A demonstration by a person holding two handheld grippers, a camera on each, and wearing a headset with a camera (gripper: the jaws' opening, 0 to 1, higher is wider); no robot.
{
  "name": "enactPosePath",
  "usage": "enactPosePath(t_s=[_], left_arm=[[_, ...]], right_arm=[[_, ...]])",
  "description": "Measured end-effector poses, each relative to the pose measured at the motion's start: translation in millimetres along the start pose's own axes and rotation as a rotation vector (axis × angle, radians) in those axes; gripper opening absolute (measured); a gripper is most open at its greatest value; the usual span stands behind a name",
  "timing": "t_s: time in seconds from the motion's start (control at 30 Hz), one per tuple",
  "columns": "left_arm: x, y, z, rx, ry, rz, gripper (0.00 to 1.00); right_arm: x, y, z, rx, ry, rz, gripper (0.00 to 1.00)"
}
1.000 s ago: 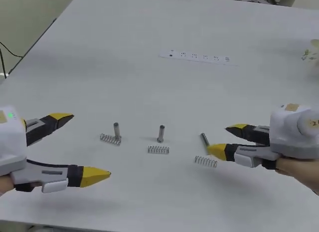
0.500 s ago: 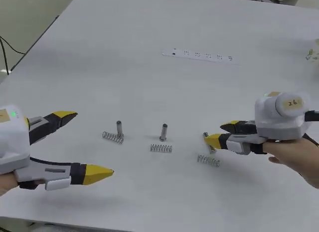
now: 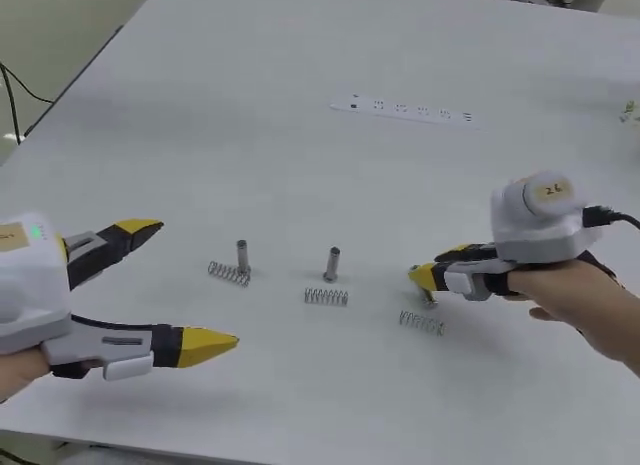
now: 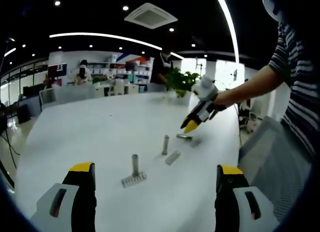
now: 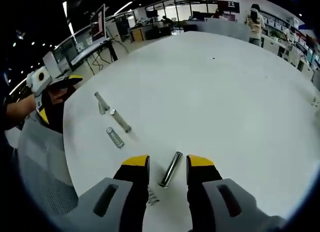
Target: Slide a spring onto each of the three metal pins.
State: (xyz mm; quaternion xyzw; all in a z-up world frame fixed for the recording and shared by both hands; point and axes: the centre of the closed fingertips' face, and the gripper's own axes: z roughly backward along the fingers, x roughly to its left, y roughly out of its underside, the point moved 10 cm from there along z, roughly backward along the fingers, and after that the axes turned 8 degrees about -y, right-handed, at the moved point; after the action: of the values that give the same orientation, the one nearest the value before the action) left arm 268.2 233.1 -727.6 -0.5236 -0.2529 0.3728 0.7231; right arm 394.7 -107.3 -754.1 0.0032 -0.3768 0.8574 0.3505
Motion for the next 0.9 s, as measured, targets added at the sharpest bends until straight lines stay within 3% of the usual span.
enactPosePath(t_s=[0.33, 0.53, 0.9], left_arm=[[1.1, 4.3, 2.6, 0.003, -0.001, 0.008, 0.98], [1.2, 5.2, 2.5, 0.01, 0.001, 0.008, 0.98], [3.1, 5.2, 2.7, 0.018, 0.004, 0.005, 0.97]], right_arm=[[-6.7, 1.4, -10.6, 0.044, 0.026, -0.091, 0.19], [-7.6, 1.6, -13.8, 0.049, 0.035, -0.108, 0.13], [-8.8, 0.7, -25.5, 0.11, 0.065, -0.106, 0.07]])
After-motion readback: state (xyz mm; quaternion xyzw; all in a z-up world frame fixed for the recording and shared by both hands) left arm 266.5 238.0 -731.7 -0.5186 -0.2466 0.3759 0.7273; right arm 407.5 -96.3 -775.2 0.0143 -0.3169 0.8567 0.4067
